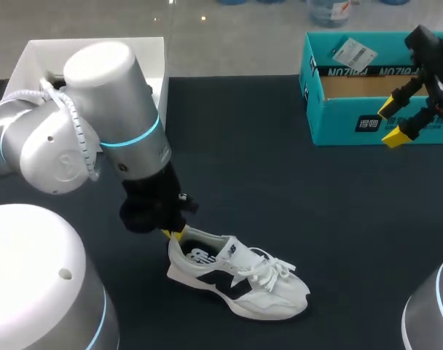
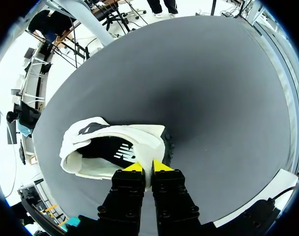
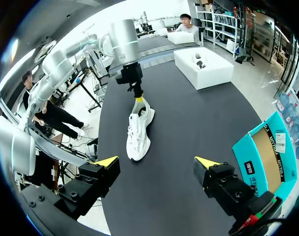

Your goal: Take the shoe out of the shoebox, open the shoe tongue, remove and reinsert the insole, then place the shoe into the shoebox

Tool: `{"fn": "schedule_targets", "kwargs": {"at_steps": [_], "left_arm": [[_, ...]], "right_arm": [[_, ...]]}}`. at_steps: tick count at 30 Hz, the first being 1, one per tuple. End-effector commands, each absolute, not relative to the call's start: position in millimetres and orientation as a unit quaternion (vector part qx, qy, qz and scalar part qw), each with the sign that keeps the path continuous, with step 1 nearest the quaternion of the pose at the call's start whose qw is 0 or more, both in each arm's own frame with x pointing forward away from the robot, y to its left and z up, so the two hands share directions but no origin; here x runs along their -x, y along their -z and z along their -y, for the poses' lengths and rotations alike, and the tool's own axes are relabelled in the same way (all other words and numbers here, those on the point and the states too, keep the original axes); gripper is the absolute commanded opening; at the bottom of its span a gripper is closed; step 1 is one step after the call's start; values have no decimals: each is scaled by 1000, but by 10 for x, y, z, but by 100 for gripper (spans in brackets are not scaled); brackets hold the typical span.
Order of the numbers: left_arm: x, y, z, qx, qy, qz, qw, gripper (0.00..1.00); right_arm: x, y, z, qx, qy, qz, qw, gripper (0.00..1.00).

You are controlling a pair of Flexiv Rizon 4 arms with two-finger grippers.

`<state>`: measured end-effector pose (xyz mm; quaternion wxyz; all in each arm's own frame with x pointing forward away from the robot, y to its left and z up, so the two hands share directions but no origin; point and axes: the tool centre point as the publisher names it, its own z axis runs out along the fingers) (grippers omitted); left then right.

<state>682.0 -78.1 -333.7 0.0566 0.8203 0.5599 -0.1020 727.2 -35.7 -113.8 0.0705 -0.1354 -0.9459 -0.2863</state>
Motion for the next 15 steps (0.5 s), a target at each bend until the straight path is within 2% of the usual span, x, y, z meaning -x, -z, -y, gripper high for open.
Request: {"fn": "schedule_targets", "kwargs": {"at_steps": [1, 3, 4, 5, 6, 15], "left_arm": [[-6821, 3383, 794, -821, 99, -559, 57, 40], [-6822, 3387, 792, -822, 99, -558, 56, 44], [-6824, 3388, 791, -823, 99, -557, 57, 56], [-6824, 3388, 791, -823, 99, -556, 57, 94], [-6826, 3388, 788, -824, 96, -555, 57, 100], [-6914, 3055, 692, -817, 111, -562, 69, 100]], "right_arm": [[-7287, 1143, 352, 135, 285, 946, 71, 100], [-7287, 1143, 352, 135, 285, 946, 71, 100], [-7287, 1143, 352, 135, 285, 946, 71, 100], [-7287, 1143, 352, 135, 285, 946, 71, 100], [-7287, 1143, 352, 135, 285, 946, 71, 100], [-7287, 1143, 352, 135, 285, 946, 71, 100]]}}
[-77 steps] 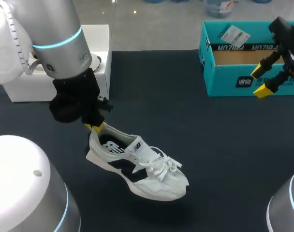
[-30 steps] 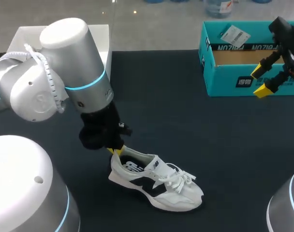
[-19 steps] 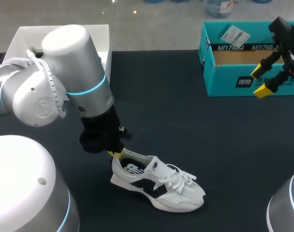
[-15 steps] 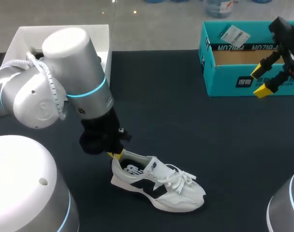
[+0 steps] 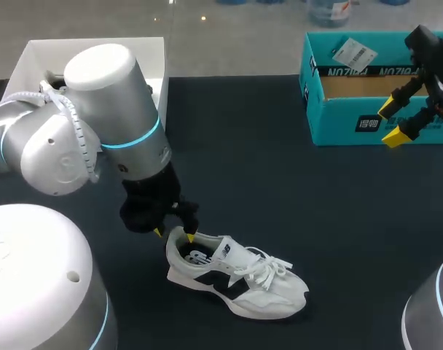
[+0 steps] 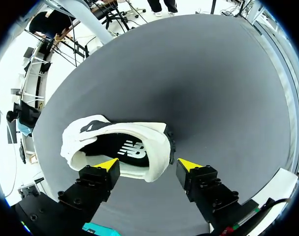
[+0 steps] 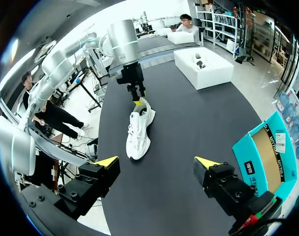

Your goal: Take the shoe out of the shoebox, open the shoe tongue, remove and reinsert the insole, then place the shoe into the shoebox

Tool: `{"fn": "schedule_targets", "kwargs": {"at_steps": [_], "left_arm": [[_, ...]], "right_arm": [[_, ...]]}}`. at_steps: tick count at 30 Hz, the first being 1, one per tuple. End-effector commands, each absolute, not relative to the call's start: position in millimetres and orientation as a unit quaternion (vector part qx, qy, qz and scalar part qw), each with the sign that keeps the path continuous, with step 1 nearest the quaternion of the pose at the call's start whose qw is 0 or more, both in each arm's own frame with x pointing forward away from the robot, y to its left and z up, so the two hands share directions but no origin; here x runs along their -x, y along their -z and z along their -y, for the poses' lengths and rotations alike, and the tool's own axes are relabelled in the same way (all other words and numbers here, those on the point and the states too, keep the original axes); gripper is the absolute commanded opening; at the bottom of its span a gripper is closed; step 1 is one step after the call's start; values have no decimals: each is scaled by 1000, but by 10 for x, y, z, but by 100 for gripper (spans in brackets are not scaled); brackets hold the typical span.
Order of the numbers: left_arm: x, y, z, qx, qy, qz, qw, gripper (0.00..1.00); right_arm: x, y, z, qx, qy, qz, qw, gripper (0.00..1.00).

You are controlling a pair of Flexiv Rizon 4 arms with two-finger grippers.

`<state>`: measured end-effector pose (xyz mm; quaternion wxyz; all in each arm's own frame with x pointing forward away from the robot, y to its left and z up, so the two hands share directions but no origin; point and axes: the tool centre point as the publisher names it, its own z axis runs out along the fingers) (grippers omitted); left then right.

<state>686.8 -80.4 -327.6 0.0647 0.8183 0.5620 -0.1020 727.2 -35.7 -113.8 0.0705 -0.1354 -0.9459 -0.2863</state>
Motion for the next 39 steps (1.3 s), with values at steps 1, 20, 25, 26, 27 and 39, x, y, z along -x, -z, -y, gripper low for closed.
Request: {"fn": "schedule_targets", "kwargs": {"at_steps": [1, 20, 25, 26, 27, 39], "left_arm": [[-6931, 2988, 674, -815, 113, -564, 73, 100], [-7142, 2667, 491, -786, 80, -609, 77, 100], [-7142, 2667, 491, -786, 80, -609, 77, 100], [-7142, 2667, 491, -786, 80, -609, 77, 100], [-7142, 2667, 491, -786, 80, -609, 77, 100], [-7108, 2776, 310, -703, 158, -686, 99, 100]], "right_arm": [[-7287, 1143, 352, 135, 285, 946, 71, 100], [-7287, 1143, 352, 135, 285, 946, 71, 100], [-7287, 1143, 352, 135, 285, 946, 71, 100], [-7287, 1143, 352, 135, 285, 946, 71, 100], [-7287, 1143, 352, 135, 285, 946, 71, 100], [-7287, 1143, 352, 135, 285, 946, 71, 100]]}}
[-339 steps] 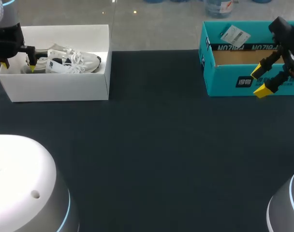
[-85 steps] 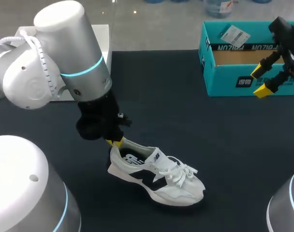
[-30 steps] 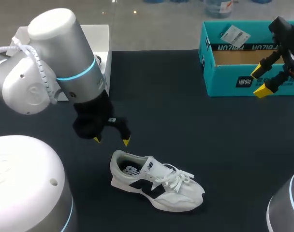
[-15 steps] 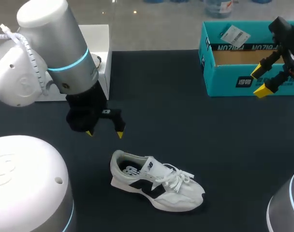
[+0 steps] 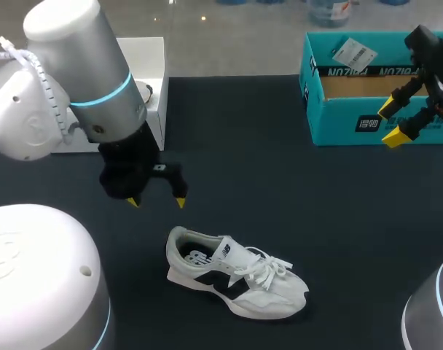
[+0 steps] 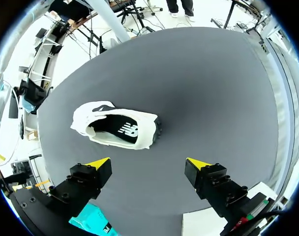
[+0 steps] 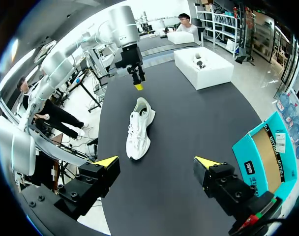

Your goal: Take the shoe out of the shoebox, open the shoe tongue, remove and reinsert the insole, then place the shoe into the shoebox

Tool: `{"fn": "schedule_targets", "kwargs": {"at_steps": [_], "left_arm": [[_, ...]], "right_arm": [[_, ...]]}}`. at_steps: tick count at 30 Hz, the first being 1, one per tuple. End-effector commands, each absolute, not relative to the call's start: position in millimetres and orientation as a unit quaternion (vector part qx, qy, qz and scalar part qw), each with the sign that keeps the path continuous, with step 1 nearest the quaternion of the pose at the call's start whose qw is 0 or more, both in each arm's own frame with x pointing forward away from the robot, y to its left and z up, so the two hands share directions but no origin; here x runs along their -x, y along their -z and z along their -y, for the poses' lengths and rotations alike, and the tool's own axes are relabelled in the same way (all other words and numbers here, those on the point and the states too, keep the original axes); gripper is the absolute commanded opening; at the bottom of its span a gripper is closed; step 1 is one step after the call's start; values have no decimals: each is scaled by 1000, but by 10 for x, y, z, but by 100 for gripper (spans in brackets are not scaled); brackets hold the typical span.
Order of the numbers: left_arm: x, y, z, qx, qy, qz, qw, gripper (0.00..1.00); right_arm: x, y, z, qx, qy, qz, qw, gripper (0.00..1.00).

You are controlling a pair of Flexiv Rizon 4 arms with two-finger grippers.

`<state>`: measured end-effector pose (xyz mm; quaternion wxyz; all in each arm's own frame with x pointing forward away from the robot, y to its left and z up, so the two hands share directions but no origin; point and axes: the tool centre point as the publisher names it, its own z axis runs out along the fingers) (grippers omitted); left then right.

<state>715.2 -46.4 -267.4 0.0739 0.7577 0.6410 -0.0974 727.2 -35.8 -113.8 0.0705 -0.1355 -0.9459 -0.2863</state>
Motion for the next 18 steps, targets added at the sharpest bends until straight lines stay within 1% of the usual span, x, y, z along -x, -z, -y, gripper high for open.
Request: {"fn": "schedule_targets", "kwargs": {"at_steps": [1, 5, 6, 8, 15, 18], "left_arm": [[-7101, 2799, 264, -682, 182, -701, 104, 100], [-7063, 2889, 38, -618, 292, -721, 116, 100], [-7056, 2924, 3, -592, 286, -744, 118, 100], [-7036, 2972, -96, -568, 341, -740, 118, 100], [-6974, 3016, -273, -514, 411, -745, 109, 100], [-6953, 3016, -319, -496, 419, -754, 100, 100]], "right_arm": [[-7287, 1143, 352, 135, 285, 946, 71, 100], [-7287, 1143, 352, 135, 285, 946, 71, 100], [-7287, 1143, 352, 135, 285, 946, 71, 100], [-7287, 1143, 352, 135, 285, 946, 71, 100], [-7287, 1143, 352, 135, 285, 946, 71, 100], [-7287, 1143, 352, 135, 285, 946, 71, 100]]}}
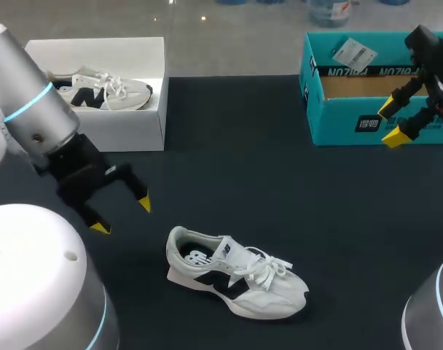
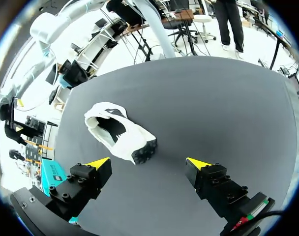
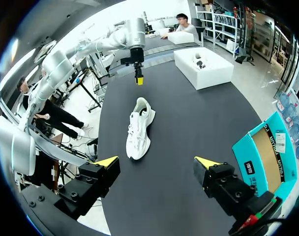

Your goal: Take the shoe out of the shoebox, open the shoe tongue, remove and reinsert the insole, then place the shoe into the shoebox

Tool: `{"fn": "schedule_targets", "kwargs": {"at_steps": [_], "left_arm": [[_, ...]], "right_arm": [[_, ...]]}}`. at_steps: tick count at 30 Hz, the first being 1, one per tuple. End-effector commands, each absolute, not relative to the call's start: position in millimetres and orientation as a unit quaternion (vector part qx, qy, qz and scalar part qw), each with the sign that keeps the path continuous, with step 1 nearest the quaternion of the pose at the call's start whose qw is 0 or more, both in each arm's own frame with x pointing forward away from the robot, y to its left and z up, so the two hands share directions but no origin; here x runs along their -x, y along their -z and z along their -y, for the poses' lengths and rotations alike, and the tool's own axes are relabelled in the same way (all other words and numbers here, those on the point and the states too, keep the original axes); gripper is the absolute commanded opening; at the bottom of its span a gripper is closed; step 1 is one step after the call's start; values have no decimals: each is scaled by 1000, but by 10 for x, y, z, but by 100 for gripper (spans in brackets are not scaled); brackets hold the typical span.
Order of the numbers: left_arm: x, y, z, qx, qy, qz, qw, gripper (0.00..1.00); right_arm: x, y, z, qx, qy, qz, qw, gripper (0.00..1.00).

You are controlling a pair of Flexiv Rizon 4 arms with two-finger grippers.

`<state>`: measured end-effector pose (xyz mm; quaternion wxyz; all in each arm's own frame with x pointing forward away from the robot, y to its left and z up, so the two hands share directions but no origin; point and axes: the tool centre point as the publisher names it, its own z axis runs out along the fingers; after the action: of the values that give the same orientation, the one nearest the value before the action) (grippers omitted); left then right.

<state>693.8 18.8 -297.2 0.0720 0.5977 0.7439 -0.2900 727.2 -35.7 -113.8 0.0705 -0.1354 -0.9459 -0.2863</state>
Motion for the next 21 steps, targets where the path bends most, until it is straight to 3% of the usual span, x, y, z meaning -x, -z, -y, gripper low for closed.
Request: {"fn": "schedule_targets", "kwargs": {"at_steps": [1, 21], "left_arm": [[-6946, 3014, -331, -492, 416, -758, 96, 100], [-6838, 3005, -343, -493, 405, -767, 66, 100]], "right_arm": [[-7287, 1143, 352, 135, 285, 946, 71, 100], [-7287, 1143, 352, 135, 285, 946, 71, 100]]}}
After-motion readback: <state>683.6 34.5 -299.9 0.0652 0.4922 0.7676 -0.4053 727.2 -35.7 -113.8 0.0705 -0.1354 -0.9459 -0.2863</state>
